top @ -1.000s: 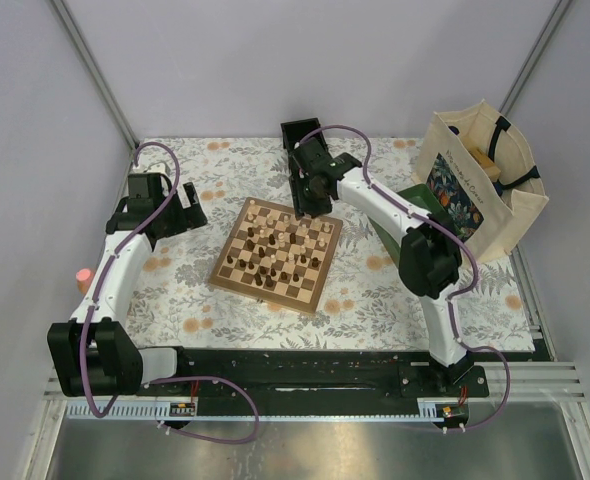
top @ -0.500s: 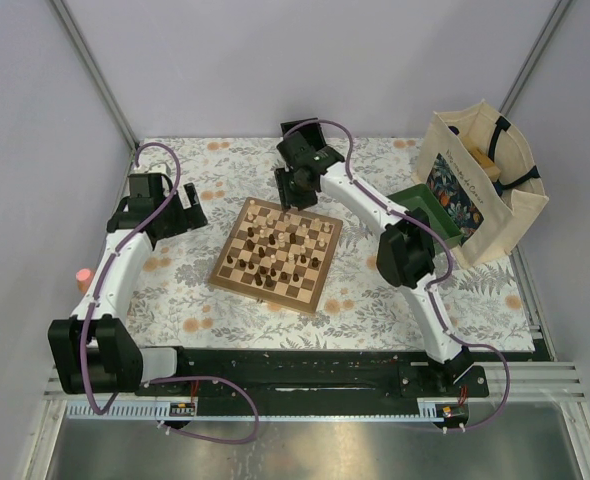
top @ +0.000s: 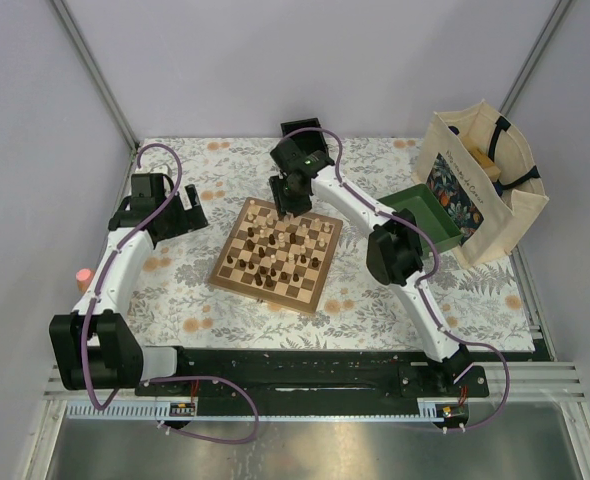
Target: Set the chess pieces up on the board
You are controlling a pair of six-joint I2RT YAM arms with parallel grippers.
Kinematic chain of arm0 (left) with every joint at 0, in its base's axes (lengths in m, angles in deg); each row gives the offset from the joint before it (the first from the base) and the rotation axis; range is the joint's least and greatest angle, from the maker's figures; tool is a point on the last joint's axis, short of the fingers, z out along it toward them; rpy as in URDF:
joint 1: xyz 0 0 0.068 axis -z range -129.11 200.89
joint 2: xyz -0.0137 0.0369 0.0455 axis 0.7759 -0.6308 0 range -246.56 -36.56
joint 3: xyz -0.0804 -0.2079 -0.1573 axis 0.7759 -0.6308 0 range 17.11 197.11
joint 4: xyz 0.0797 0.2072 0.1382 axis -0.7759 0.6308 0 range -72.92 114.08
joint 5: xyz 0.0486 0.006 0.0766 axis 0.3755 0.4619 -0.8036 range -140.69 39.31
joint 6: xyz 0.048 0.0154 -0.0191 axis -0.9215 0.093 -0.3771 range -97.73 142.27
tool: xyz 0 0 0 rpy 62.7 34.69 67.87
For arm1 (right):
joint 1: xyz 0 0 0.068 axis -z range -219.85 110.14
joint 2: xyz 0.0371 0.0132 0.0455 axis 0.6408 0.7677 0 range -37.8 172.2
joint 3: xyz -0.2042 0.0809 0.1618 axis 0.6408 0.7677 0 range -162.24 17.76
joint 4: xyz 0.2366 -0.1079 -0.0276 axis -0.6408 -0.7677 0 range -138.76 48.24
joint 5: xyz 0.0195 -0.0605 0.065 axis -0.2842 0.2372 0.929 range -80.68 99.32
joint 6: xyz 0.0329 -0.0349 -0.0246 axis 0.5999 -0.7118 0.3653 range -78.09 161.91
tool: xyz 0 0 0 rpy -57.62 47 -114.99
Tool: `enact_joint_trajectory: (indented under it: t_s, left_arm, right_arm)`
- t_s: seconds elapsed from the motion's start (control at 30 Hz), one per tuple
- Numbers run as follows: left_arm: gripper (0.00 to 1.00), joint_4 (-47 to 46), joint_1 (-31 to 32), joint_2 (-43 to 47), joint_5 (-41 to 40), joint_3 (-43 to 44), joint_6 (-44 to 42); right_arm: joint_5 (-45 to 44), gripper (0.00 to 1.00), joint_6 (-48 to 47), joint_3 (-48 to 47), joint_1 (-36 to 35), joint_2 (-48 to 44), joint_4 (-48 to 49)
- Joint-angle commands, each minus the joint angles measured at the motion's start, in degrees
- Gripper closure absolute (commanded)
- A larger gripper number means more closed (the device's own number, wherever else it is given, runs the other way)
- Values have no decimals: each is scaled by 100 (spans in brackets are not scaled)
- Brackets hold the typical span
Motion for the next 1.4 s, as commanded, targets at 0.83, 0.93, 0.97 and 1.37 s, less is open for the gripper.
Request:
enact_joint_trajectory:
  t_s: [0.83, 0.93, 0.97, 1.37]
  left_arm:
    - [1, -16, -20, -244, -3, 259, -85]
    - [1, -34, -20, -262, 32, 277, -41]
    - [1, -25, -20, -262, 49, 285, -41]
    - [1, -25, -20, -288, 84, 286, -50]
  right_arm:
    - [9, 68, -114, -364, -61, 140, -62]
    - [34, 72, -79, -408, -70, 131, -71]
    - [35, 73, -70, -408, -70, 122, -53]
    - [-747, 77, -79, 5, -44, -379, 158]
